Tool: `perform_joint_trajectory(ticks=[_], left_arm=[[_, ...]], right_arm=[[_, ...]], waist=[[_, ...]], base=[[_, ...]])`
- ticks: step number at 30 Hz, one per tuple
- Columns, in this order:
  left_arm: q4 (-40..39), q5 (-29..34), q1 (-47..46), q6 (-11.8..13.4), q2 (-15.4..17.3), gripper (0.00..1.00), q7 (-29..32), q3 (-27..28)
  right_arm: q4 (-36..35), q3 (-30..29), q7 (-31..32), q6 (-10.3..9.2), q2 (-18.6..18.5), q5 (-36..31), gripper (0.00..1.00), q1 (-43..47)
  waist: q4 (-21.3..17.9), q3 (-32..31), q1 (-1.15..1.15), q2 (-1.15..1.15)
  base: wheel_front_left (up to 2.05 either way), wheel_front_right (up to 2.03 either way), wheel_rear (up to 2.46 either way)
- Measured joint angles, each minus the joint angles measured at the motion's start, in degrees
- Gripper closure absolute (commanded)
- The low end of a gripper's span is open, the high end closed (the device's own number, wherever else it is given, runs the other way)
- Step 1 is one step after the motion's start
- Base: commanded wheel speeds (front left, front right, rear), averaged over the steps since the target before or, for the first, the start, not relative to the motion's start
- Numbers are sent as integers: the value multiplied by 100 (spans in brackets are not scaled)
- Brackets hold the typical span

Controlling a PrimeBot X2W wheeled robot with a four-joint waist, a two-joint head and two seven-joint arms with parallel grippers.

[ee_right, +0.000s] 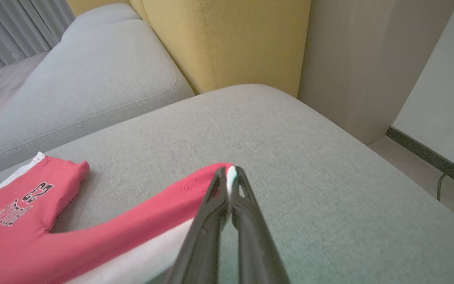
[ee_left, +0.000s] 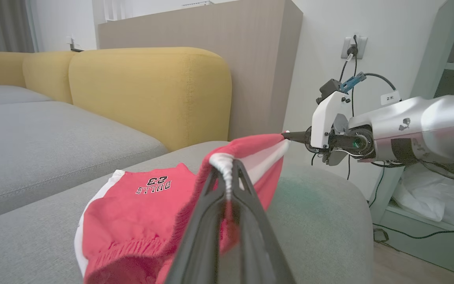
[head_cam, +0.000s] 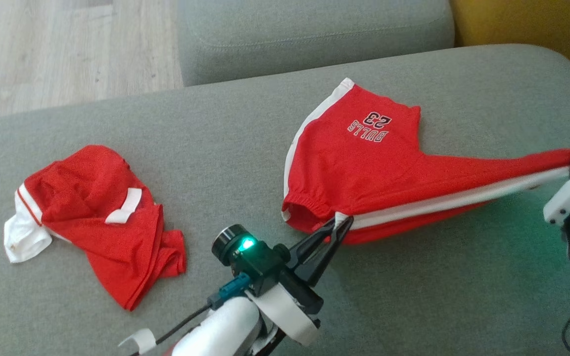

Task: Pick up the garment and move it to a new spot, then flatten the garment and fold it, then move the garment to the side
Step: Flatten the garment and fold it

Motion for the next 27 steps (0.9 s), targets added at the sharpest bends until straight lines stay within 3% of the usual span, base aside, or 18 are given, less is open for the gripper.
perform_joint_trajectory(ticks=[9,16,27], left_arm=[[-16,111,-130,54,-101,100,-1,261],[43,208,-668,151,-180,100,-2,543],[169,245,-1020,136,-237,100,-3,500]], right_arm=[[-1162,-41,170,0,282,-147,100,-91],[-2027,-66,558,0,523,-639,100,-786],[-1849,105,790,0,686,-1434,100,-1495]], waist=[[113,385,0,0],[326,926,2,0],[1032,1620,2,0]], base=[[0,0,0],[0,0,0],[0,0,0]])
